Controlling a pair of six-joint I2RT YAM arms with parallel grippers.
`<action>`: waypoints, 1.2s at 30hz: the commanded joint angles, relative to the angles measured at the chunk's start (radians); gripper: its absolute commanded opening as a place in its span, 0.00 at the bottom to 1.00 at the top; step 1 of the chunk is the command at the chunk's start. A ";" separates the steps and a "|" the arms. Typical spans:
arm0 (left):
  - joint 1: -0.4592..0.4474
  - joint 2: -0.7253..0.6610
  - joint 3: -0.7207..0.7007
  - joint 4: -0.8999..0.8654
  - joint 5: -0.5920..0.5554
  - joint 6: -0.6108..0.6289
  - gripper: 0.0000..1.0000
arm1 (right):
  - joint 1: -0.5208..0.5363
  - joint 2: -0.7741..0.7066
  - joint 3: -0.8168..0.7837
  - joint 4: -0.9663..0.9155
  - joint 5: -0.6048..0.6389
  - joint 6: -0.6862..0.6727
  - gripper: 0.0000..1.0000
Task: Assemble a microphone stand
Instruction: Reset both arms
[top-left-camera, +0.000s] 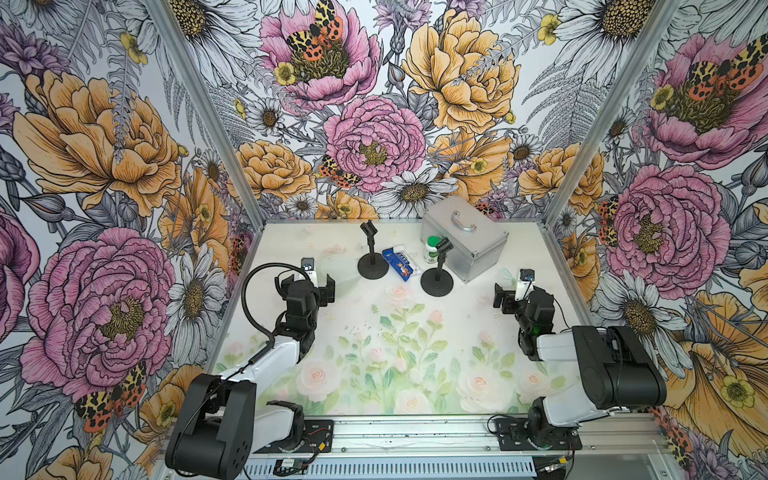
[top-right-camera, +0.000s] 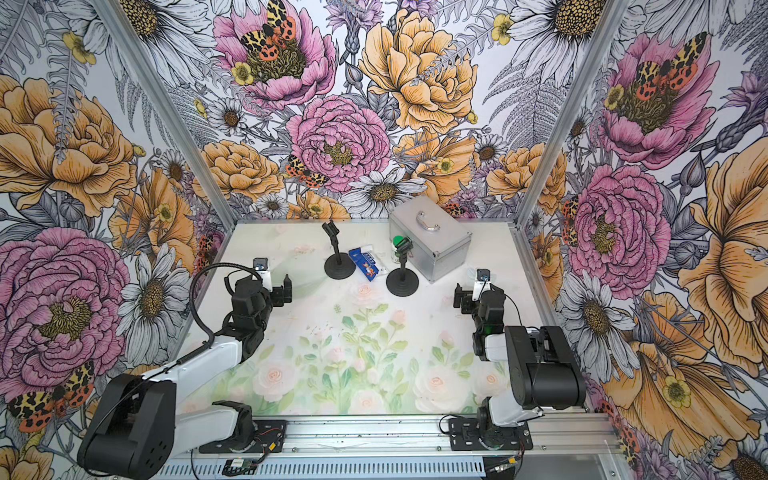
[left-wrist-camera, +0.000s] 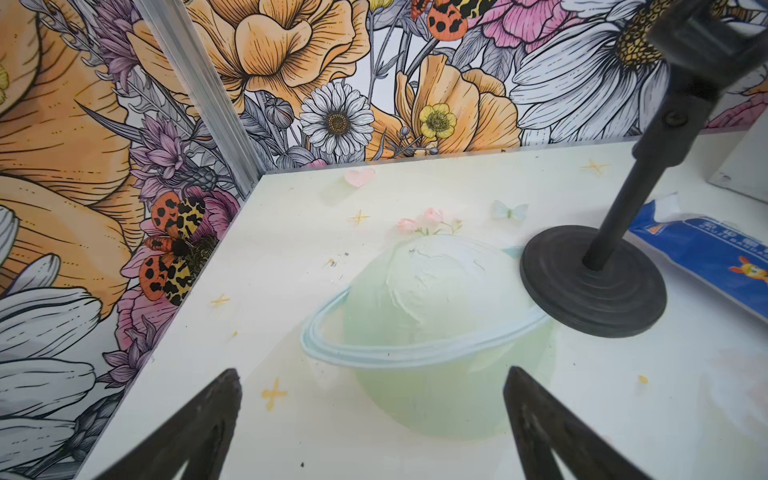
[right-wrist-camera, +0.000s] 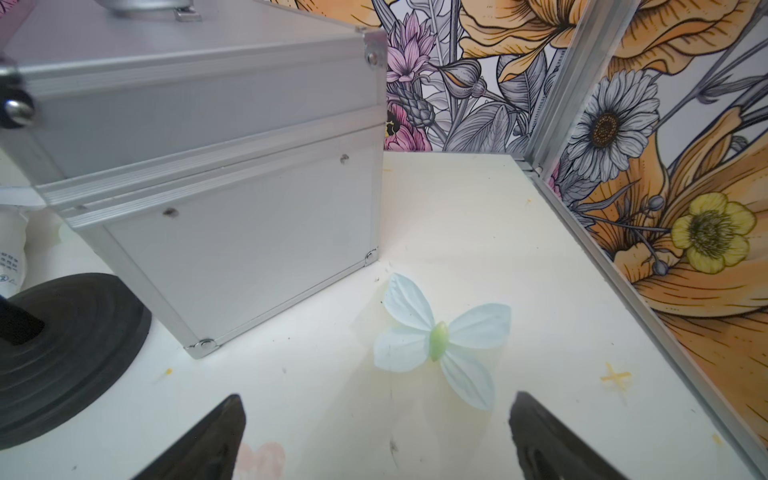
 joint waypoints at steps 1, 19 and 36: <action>0.049 0.074 -0.012 0.140 0.182 -0.013 0.99 | 0.003 -0.008 0.023 0.040 0.017 0.023 1.00; 0.199 0.291 -0.063 0.461 0.353 -0.083 0.99 | 0.018 0.002 0.074 -0.046 0.063 0.025 1.00; 0.201 0.292 -0.061 0.457 0.359 -0.085 0.99 | 0.015 0.005 0.079 -0.052 0.059 0.026 1.00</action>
